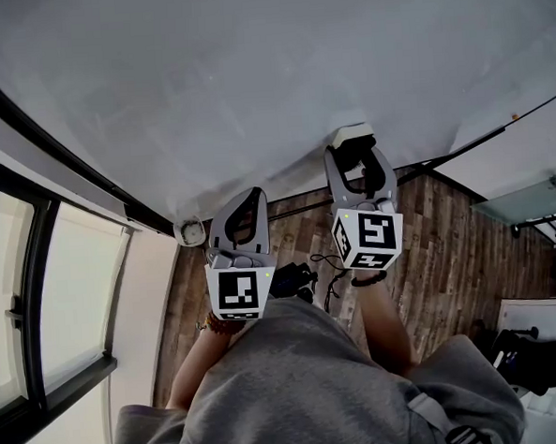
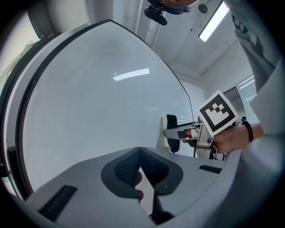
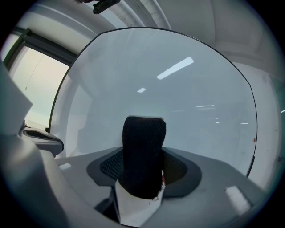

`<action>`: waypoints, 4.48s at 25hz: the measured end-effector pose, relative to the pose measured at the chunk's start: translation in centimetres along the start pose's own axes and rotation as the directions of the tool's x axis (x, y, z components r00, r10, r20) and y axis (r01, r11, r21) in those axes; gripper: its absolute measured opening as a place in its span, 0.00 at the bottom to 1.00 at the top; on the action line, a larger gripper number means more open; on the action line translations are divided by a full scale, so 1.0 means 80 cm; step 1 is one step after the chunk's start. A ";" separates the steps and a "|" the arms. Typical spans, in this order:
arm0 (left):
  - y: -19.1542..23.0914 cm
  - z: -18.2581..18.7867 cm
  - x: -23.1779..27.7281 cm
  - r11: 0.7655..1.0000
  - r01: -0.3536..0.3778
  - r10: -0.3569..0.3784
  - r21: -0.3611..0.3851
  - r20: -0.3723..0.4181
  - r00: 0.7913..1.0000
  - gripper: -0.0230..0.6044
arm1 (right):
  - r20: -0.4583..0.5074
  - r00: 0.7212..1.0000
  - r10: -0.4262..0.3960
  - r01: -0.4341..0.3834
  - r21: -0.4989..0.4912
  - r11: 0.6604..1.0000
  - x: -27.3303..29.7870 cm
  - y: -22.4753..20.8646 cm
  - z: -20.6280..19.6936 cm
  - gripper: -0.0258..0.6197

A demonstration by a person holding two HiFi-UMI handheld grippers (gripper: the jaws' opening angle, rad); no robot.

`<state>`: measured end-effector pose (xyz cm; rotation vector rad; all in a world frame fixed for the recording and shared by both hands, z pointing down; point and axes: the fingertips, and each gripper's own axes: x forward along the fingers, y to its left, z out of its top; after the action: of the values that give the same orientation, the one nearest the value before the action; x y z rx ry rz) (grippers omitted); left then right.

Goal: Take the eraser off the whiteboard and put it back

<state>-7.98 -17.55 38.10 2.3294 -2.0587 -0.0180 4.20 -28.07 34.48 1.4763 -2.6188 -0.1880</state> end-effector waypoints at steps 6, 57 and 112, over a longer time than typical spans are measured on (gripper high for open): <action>0.006 0.000 -0.005 1.000 -0.004 0.004 -0.003 -0.004 1.000 0.05 | -0.002 1.000 -0.004 0.004 0.004 1.000 -0.001 0.000 0.000 0.43; 0.009 0.004 -0.046 1.000 0.000 0.000 0.002 -0.004 1.000 0.05 | -0.008 1.000 -0.010 0.010 0.028 1.000 -0.003 -0.002 0.000 0.41; -0.053 -0.004 -0.080 0.993 0.113 -0.113 0.013 -0.021 0.993 0.05 | -0.007 0.999 -0.044 0.044 0.046 0.998 -0.098 0.008 -0.014 0.40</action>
<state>-4.52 -10.70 38.17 2.4416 -1.9217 0.0170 7.89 -21.07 35.25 1.5482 -2.6045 -0.1287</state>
